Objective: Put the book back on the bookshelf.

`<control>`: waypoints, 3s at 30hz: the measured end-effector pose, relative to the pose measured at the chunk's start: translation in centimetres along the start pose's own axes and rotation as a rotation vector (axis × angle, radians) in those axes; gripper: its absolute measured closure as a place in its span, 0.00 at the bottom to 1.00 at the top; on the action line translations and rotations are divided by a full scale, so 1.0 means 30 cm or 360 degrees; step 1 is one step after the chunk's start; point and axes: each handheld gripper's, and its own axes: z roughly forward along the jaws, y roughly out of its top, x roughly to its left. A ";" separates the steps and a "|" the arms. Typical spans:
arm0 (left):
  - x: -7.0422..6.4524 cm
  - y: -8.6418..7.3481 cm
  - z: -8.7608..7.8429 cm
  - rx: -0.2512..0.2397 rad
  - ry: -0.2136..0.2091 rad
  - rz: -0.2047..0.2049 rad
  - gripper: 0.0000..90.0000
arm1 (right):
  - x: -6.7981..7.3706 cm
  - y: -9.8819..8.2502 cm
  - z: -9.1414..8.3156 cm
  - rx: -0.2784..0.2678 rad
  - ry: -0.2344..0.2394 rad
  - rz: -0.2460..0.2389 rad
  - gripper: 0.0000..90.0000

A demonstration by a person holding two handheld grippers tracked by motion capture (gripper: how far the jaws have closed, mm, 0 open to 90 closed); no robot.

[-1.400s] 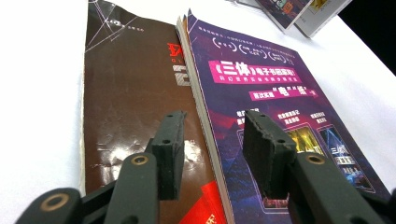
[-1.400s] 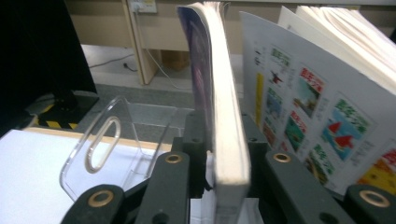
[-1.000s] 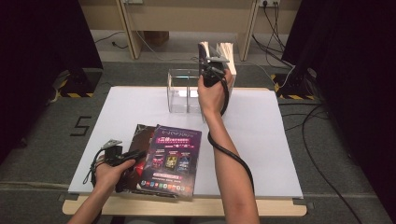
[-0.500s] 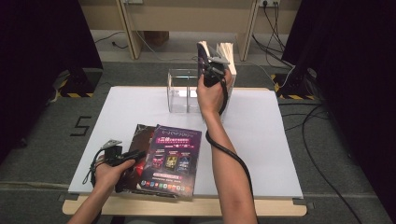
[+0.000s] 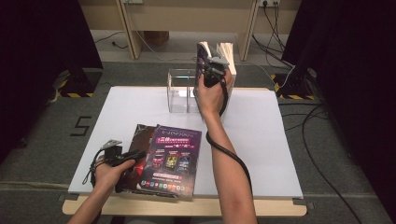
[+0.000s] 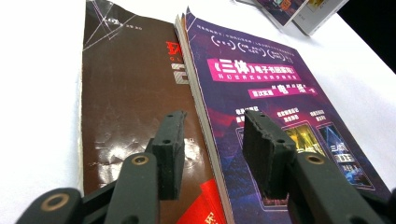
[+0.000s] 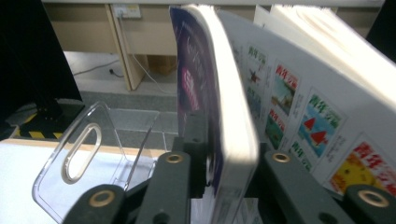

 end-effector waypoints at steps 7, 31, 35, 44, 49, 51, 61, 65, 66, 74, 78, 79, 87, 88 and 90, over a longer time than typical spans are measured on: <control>-0.005 -0.003 0.004 0.0007 -0.0003 0.0008 0.64 | 0.000 -0.006 -0.029 0.0016 0.0020 -0.0020 0.79; -0.017 -0.008 0.009 0.0009 -0.0014 0.0008 0.64 | -0.011 -0.044 -0.102 0.0042 0.0098 -0.0030 0.72; -0.019 -0.010 0.011 0.0017 -0.0014 0.0012 0.63 | -0.011 -0.055 -0.113 0.0047 0.0109 -0.0022 0.72; -0.021 -0.011 0.012 0.0016 -0.0015 0.0017 0.63 | -0.016 -0.070 -0.134 0.0054 0.0124 -0.0016 0.71; -0.022 -0.012 0.014 0.0016 -0.0017 0.0013 0.63 | -0.023 -0.086 -0.145 0.0055 0.0129 -0.0021 0.71; -0.022 -0.013 0.014 0.0016 -0.0017 0.0013 0.63 | -0.027 -0.091 -0.148 0.0061 0.0134 -0.0015 0.71; -0.024 -0.014 0.015 0.0006 -0.0026 0.0002 0.62 | -0.036 -0.118 -0.170 0.0077 0.0157 -0.0017 0.71; -0.022 -0.011 0.011 0.0007 -0.0022 0.0007 0.62 | -0.041 -0.127 -0.178 0.0086 0.0165 -0.0009 0.71; -0.022 -0.011 0.011 0.0006 -0.0021 0.0005 0.62 | -0.042 -0.130 -0.180 0.0091 0.0167 -0.0011 0.71; -0.025 -0.011 0.014 0.0001 -0.0024 -0.0004 0.61 | -0.056 -0.159 -0.194 0.0133 0.0181 -0.0007 0.70; -0.024 -0.010 0.014 0.0002 -0.0020 -0.0009 0.60 | -0.061 -0.178 -0.205 0.0161 0.0202 0.0002 0.69; -0.024 -0.010 0.013 0.0003 -0.0017 -0.0008 0.59 | -0.062 -0.183 -0.207 0.0168 0.0202 0.0002 0.69; -0.023 -0.009 0.013 -0.0008 -0.0007 -0.0018 0.56 | -0.078 -0.220 -0.224 0.0213 0.0237 0.0018 0.69; -0.022 -0.009 0.012 -0.0006 -0.0006 -0.0019 0.56 | -0.080 -0.224 -0.227 0.0218 0.0245 0.0032 0.69; -0.022 -0.009 0.013 -0.0006 -0.0003 -0.0019 0.56 | -0.086 -0.233 -0.229 0.0235 0.0262 0.0048 0.68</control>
